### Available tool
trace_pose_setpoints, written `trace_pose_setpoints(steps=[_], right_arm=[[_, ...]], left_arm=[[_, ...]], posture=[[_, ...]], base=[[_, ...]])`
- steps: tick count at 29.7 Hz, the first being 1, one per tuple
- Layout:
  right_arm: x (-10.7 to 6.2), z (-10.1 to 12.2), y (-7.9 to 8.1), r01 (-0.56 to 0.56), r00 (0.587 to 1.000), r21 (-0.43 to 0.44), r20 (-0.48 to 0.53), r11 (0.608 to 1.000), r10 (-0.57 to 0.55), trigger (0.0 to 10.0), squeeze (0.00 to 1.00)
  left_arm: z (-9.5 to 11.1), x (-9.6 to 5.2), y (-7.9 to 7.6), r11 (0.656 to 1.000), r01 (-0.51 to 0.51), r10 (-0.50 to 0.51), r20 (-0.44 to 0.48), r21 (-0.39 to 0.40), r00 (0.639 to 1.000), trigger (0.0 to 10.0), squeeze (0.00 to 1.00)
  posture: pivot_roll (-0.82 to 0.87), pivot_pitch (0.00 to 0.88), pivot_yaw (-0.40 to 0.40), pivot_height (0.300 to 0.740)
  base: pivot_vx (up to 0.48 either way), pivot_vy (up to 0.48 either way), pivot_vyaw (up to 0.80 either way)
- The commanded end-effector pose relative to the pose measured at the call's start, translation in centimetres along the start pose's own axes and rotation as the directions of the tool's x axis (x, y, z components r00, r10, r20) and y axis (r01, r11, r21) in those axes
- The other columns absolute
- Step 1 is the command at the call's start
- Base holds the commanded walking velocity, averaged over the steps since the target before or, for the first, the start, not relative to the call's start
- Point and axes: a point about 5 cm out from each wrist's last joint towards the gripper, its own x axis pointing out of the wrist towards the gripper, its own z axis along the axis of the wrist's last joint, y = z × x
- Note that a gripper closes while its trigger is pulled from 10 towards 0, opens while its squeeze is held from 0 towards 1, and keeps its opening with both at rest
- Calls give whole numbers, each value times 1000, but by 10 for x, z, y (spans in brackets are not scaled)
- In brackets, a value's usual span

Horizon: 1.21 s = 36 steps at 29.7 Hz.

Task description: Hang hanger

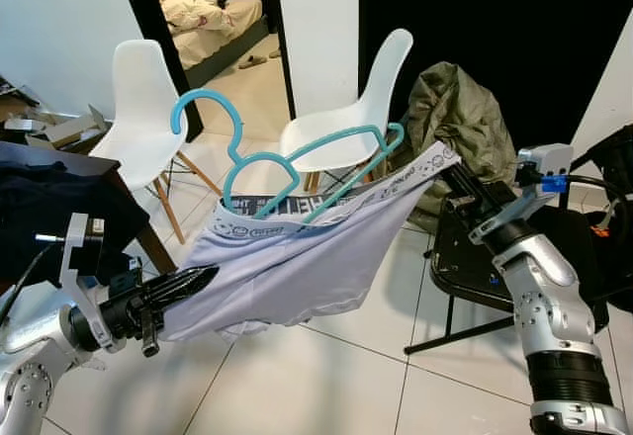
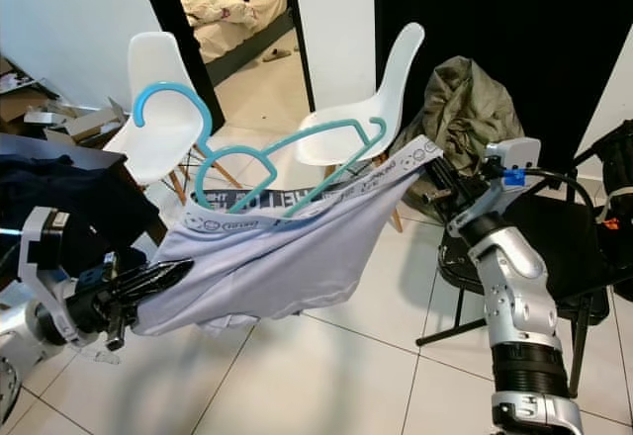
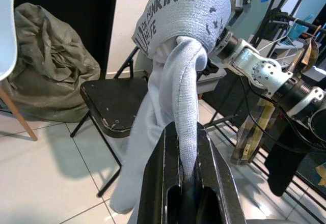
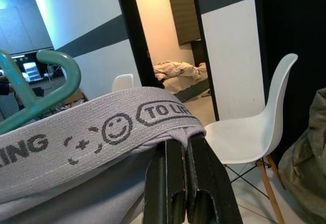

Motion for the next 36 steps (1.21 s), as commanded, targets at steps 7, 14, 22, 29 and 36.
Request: trace_pose_setpoints(steps=[7,14,22,29,36], right_arm=[[1,16,-8,12,998,4,67,1000,-12,0,0],[4,21,-8,-12,997,-3,81,1000,12,0,0],[5,38,0,-129,983,6,134,992,127,0,0],[1,39,7,-234,968,-24,92,972,235,0,0],[-10,26,-3,-235,972,-49,-4,971,235,0,0]], left_arm=[[-7,2,-9,998,45,-46,-42,-33,998,10000,0],[-12,4,-14,996,73,-76,-58,-52,995,10000,0],[-14,5,-15,997,62,-65,-61,-47,996,10000,0],[-13,5,-14,998,51,-53,-59,-37,997,10000,0],[2,4,-11,1000,24,-24,-18,8,1000,10000,0]], posture=[[18,58,83,740],[18,54,83,740],[14,58,82,740],[14,60,79,740],[23,64,76,740]], base=[[0,0,0],[0,0,0],[0,0,0],[0,0,0],[0,0,0]])
